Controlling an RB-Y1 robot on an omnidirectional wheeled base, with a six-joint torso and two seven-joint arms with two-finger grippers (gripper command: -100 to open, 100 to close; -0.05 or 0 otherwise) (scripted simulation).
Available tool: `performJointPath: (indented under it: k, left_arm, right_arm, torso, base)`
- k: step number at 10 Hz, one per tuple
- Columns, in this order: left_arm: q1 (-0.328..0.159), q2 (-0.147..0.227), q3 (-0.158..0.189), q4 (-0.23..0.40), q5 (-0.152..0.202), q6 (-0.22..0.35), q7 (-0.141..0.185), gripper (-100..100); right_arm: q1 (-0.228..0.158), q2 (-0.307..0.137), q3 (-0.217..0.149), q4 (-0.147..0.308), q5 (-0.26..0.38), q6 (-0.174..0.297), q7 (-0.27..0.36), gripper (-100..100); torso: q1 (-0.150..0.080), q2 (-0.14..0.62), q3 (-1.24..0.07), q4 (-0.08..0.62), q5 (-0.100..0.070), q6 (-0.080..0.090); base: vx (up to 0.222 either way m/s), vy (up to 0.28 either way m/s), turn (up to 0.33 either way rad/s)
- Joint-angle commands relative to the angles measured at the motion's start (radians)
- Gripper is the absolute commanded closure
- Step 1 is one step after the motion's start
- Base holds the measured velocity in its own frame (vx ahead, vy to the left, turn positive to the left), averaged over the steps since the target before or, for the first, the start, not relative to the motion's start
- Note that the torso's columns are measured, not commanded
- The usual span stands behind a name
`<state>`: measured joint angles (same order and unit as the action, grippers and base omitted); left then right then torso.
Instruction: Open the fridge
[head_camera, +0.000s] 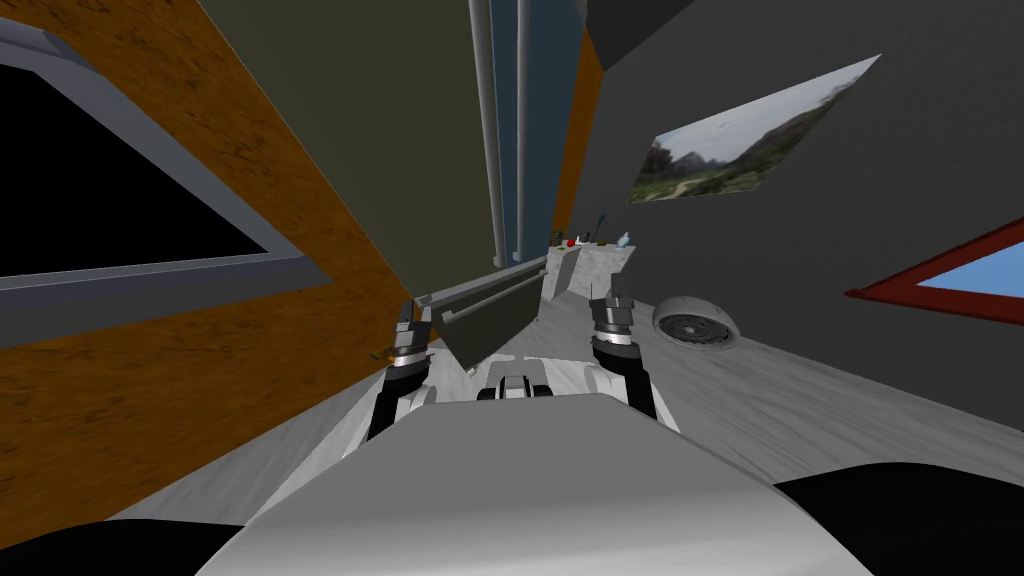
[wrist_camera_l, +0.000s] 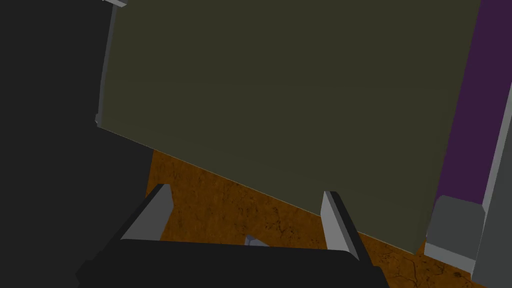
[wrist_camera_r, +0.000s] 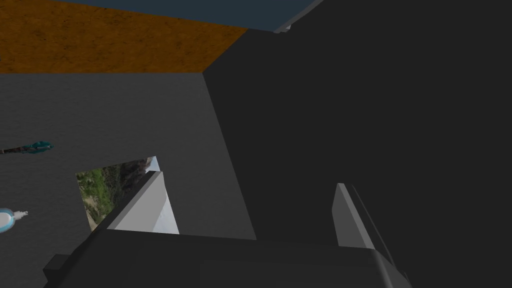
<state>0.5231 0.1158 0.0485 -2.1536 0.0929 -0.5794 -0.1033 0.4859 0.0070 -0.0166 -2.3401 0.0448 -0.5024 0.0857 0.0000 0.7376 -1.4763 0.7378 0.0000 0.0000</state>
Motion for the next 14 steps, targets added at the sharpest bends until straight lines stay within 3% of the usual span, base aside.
performJointPath:
  k: [1,14]
  left_arm:
    - [-0.015,0.037,0.012,0.067,0.009,0.006,0.007,-100]
    - [-0.087,0.055,0.072,0.349,0.051,0.017,0.036,-100]
  right_arm:
    - [0.0,0.0,0.0,0.0,0.0,0.0,0.0,0]
    - [0.0,0.0,0.0,0.0,0.0,0.0,0.0,0]
  torso:
    - [-0.001,-0.001,0.0,0.0,0.0,0.0]
    - [0.0,0.001,0.001,0.0,0.0,0.0]
  base:
    - [0.078,-0.029,0.087]
    - [0.057,-0.023,0.056]
